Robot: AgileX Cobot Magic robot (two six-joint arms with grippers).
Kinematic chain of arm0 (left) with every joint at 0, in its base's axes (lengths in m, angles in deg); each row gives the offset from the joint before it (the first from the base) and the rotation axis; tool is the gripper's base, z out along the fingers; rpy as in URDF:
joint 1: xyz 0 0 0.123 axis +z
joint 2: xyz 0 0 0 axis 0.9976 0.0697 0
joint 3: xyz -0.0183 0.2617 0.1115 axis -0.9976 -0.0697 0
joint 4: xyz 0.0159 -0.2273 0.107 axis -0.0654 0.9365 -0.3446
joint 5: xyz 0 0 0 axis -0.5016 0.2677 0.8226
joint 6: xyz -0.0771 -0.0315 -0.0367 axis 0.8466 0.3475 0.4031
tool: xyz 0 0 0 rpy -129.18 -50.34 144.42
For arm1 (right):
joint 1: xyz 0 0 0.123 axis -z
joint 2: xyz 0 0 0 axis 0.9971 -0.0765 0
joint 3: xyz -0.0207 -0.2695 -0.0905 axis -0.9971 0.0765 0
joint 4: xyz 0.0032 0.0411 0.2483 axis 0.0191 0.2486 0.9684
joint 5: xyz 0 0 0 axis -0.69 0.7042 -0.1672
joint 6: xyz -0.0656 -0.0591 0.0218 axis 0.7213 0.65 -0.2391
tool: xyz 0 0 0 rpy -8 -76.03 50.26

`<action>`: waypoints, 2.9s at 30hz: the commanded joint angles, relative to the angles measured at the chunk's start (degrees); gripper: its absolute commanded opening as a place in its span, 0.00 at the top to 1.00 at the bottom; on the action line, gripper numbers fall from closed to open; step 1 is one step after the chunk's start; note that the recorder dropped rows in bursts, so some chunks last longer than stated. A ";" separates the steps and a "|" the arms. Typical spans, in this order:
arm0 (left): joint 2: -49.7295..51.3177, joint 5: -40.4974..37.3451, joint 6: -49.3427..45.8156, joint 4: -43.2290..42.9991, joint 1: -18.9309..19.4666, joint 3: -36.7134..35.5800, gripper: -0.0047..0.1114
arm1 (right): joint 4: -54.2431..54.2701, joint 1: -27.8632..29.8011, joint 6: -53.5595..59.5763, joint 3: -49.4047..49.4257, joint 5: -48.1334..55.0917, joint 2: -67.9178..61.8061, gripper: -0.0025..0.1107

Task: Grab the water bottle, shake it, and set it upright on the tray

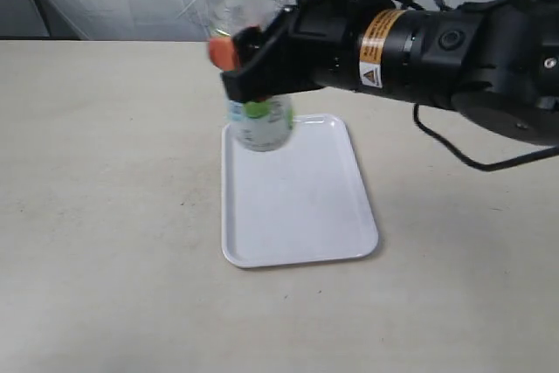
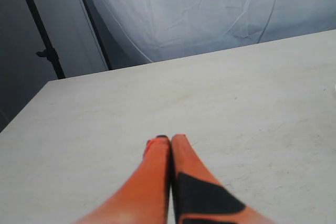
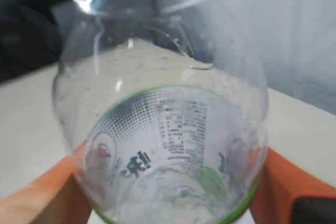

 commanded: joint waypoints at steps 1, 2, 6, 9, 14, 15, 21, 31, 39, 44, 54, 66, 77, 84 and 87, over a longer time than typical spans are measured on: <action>-0.26 0.25 0.14 0.18 -0.03 -0.21 0.96 | 9.66 8.42 9.88 -3.22 22.06 0.16 0.99; -0.26 0.25 0.14 0.18 -0.03 -0.21 0.96 | 9.89 9.84 8.34 -3.22 21.96 0.30 0.99; -0.26 0.25 0.14 0.18 -0.03 -0.21 0.96 | 16.40 9.26 2.94 -3.03 17.19 0.93 0.99; -0.26 0.25 0.14 0.18 -0.03 -0.21 0.96 | 17.71 1.40 3.71 -2.68 9.01 -0.19 0.99; -0.26 0.25 0.14 0.18 -0.03 -0.21 0.96 | 7.73 -6.02 8.11 -2.68 5.96 -1.55 0.99; -0.26 0.25 0.14 0.18 -0.03 -0.21 0.96 | 7.73 -5.41 8.39 -2.68 8.50 -1.55 0.99; -0.26 0.25 0.14 0.18 -0.03 -0.21 0.96 | 10.10 11.57 7.39 -2.68 22.75 -1.54 0.99; -0.26 0.25 0.14 0.18 -0.03 -0.21 0.96 | 14.27 -6.91 8.82 -1.30 -11.61 -7.63 0.99; -0.26 0.25 0.17 0.24 -0.03 -0.21 0.96 | 27.73 6.55 23.88 -1.30 11.78 -7.87 0.99; -0.26 0.25 0.17 0.24 -0.03 -0.21 0.96 | 27.83 7.68 21.21 -1.30 7.20 -7.74 0.99; -0.26 0.25 0.17 0.24 -0.03 -0.21 0.96 | 26.08 -2.66 25.46 -1.30 -13.49 -8.63 0.99; -0.26 0.25 0.17 0.24 -0.03 -0.21 0.96 | 35.85 -1.36 29.62 9.94 -29.31 -12.25 0.99; -0.26 0.25 0.17 0.24 -0.03 -0.21 0.96 | 44.37 -1.36 35.41 12.33 -31.48 -17.82 0.99; -0.26 0.25 0.17 0.24 -0.03 -0.21 0.96 | 45.64 -1.36 34.65 12.33 -32.31 -21.57 0.99; -0.26 0.25 0.17 0.24 -0.03 -0.21 0.96 | 45.64 -1.36 33.53 12.33 -32.08 -21.99 0.99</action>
